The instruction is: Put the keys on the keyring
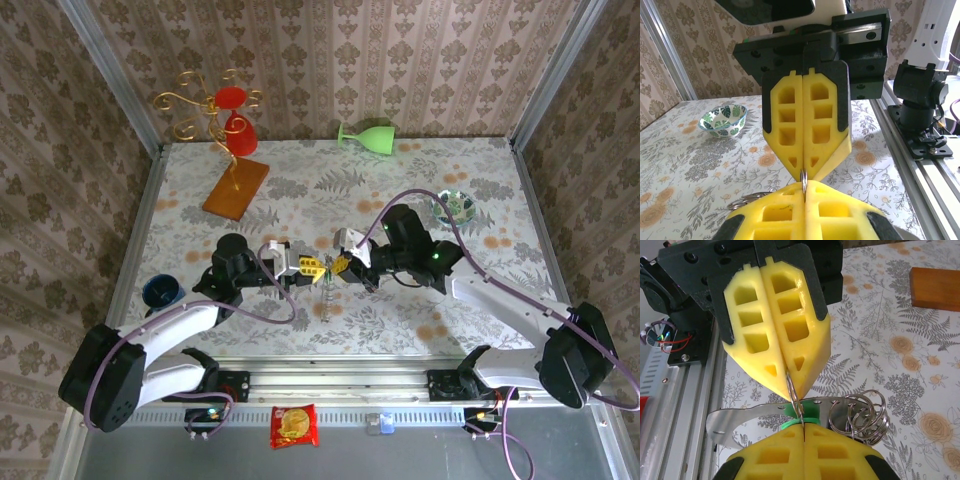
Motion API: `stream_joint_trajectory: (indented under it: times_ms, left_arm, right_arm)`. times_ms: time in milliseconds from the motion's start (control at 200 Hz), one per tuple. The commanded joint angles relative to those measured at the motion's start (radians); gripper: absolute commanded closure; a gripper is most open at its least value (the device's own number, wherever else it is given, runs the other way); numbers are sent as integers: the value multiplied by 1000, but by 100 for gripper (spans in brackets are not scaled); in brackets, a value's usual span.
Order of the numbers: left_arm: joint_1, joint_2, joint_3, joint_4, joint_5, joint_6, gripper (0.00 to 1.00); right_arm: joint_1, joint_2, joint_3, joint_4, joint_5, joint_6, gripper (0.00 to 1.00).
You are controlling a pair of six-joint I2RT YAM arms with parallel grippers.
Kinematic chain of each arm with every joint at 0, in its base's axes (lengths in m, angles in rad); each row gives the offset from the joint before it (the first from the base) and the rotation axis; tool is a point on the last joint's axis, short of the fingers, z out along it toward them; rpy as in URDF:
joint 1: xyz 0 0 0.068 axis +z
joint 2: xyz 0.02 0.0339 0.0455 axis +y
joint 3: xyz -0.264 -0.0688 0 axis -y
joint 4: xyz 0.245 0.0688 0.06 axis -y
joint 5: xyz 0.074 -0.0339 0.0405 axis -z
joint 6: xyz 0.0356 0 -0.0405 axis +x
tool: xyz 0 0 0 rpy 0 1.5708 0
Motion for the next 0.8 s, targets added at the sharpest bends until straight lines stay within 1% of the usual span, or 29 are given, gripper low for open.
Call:
stream_joint_trajectory:
  times_ms: [0,100,190,235,315,395,600,795]
  left_arm:
    - [5,9,-2,87,37,-45,100]
    - [5,22,-1,127,44,-71,100]
    - [5,29,-6,146,37,-72,100]
    - [5,33,-10,151,32,-68,100]
    - [6,42,-17,164,31,-73,100]
    - [6,51,-25,189,32,-87,100]
    - [6,63,-24,213,43,-115,100]
    - [5,76,-24,236,54,-139,100]
  right_arm:
    - [-5,36,15,-13,-14,-13,100]
    - [-4,63,37,-39,-31,-15,100]
    - [-5,51,33,-23,-31,-7,100]
    - [-6,35,20,-5,-26,-2,94]
    - [-9,2,-9,26,-19,7,79]
    - [-10,-19,-30,41,-20,7,73]
    - [-10,-9,-34,86,-47,34,72]
    - [-8,17,-34,136,-66,65,76]
